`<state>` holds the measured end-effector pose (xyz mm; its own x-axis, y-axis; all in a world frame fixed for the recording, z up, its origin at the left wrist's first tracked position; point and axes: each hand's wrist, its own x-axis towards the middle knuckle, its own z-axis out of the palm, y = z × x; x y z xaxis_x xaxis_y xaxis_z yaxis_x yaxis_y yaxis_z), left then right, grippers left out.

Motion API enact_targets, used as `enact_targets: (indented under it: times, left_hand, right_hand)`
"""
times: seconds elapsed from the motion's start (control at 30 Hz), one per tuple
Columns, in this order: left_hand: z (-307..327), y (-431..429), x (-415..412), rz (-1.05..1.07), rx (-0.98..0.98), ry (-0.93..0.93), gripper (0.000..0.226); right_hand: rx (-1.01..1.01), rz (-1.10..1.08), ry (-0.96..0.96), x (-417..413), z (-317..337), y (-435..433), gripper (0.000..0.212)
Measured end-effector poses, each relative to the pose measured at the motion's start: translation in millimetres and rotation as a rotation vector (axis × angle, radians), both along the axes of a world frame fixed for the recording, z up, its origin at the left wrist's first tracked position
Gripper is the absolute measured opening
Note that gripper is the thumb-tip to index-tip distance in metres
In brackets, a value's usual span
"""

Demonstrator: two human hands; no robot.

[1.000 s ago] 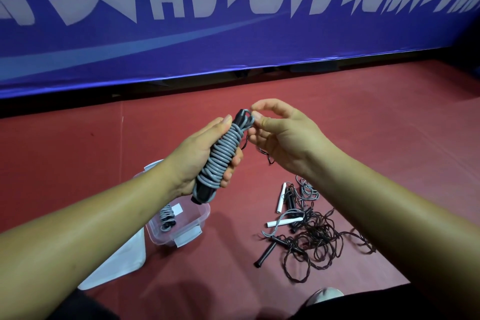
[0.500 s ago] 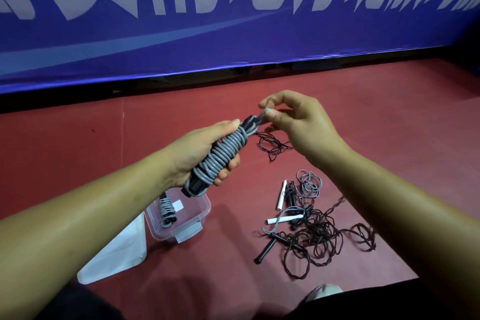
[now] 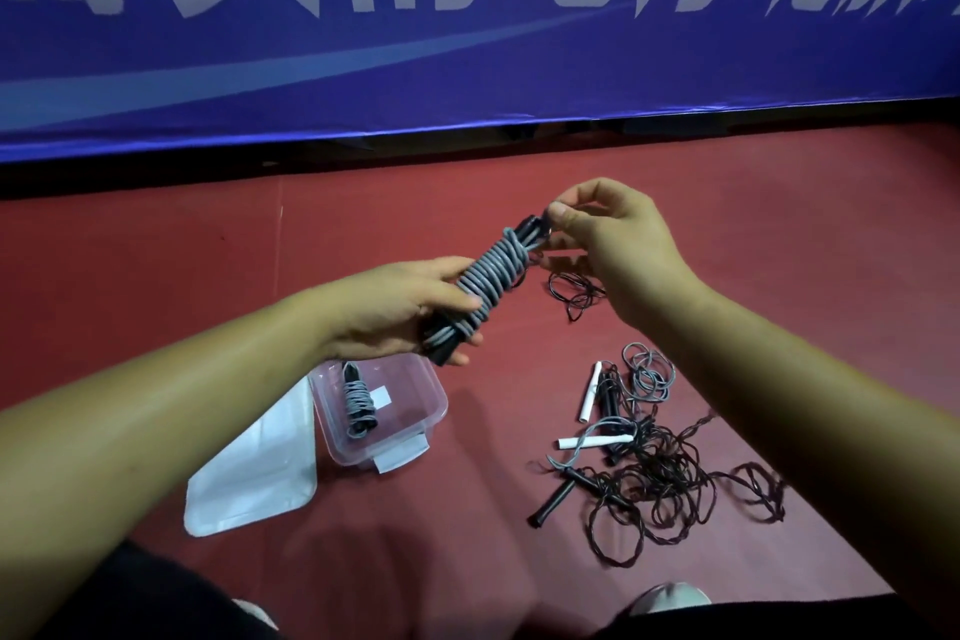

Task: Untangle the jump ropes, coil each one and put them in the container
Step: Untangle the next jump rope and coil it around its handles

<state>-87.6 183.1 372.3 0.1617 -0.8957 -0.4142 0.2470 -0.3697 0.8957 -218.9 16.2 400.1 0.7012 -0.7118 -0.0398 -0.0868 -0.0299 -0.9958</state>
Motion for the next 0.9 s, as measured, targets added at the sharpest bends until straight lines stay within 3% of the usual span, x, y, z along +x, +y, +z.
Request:
enact_targets:
  times: [0.2,0.33,0.43,0.57,0.7,0.9]
  left_hand:
    - [-11,13,58,0.201,0.076,-0.061,0.026]
    - [-55,28,100,0.296,0.106,-0.075,0.024]
    - [-111,35,123,0.367,0.157,-0.012,0.016]
    - [-181,36,137,0.408,0.304,0.030,0.024]
    - [-246,35,152,0.314,0.483,-0.111,0.016]
    - [-307,19,162,0.360,0.536,-0.045,0.027]
  right_hand:
    - [0.072,0.027,0.073,66,-37,7,0.009]
    - [0.221,0.065,0.138,117,-90,29,0.030]
    - [0.295,0.196,0.216,147,-139,48,0.016]
    - [0.199,0.276,0.353,179,-204,62,0.023]
    - [-0.003,0.310,0.565,202,-272,62,0.020]
    - [-0.314,0.383,0.765,223,-339,68,0.008]
